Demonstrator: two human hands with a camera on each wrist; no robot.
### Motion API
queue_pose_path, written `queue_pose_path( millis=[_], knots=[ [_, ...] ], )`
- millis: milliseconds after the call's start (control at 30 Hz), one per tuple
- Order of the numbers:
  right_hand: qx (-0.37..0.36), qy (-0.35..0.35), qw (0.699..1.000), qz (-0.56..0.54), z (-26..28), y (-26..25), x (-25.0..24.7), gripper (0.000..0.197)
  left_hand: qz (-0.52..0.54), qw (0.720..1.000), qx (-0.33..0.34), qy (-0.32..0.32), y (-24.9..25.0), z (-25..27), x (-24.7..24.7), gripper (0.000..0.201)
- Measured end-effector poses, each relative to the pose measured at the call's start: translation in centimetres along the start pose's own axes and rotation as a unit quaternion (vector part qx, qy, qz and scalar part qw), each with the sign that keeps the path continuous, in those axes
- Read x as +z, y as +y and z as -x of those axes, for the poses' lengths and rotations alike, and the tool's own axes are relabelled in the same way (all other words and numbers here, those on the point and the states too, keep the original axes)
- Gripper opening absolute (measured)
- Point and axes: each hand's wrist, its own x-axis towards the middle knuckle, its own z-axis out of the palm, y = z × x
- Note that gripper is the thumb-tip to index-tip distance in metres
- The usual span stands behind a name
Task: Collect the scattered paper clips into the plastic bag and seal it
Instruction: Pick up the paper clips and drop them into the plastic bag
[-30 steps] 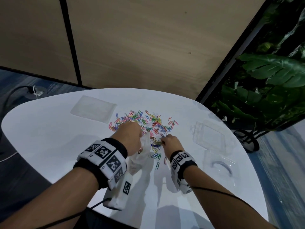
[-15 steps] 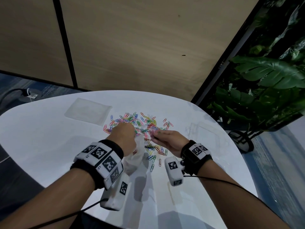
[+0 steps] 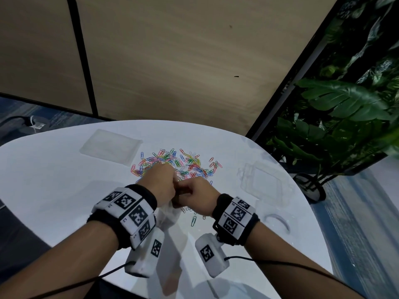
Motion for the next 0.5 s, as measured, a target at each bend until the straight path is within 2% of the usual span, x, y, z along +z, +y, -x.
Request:
queue_pose_path(
  millis=[133,200,267,300,333,367,400,433,467,500],
  knots=[
    [-0.021,-0.024,0.997,0.069,0.6,0.0,-0.7,0.030,0.024,1.000,0.002,0.005,-0.2,0.2,-0.1,0.021],
    [-0.006,-0.001,0.999,-0.049,0.5,0.5,-1.5,0.026,0.022,1.000,-0.004,0.020,-0.6,0.3,-0.5,0.025],
    [0.035,0.076,0.988,-0.129,0.2,2.4,-2.7,0.021,0.023,0.999,-0.009,0.025,-1.2,0.3,-1.0,0.029],
    [0.072,0.110,0.987,-0.094,0.1,3.8,-3.5,0.022,0.022,0.999,-0.014,0.026,-1.5,0.3,-1.3,0.030],
    [0.127,0.114,0.985,-0.007,0.1,5.2,-4.2,0.029,0.021,0.999,-0.021,0.026,-1.8,0.4,-1.6,0.031],
    [0.200,0.079,0.971,0.108,0.3,6.8,-4.4,0.045,0.021,0.999,-0.029,0.027,-2.0,0.5,-1.8,0.032],
    [0.275,0.024,0.940,0.202,0.6,8.4,-4.3,0.066,0.024,0.999,-0.035,0.031,-2.3,0.6,-2.1,0.033],
    [0.334,-0.027,0.907,0.256,0.9,9.7,-3.7,0.083,0.028,0.998,-0.040,0.037,-2.5,0.6,-2.3,0.033],
    [0.366,-0.054,0.888,0.273,1.0,10.6,-2.9,0.090,0.030,0.998,-0.044,0.043,-2.8,0.7,-2.5,0.033],
    [0.370,-0.050,0.887,0.270,1.0,11.0,-1.9,0.090,0.030,0.997,-0.048,0.048,-3.0,0.8,-2.7,0.033]
  ],
)
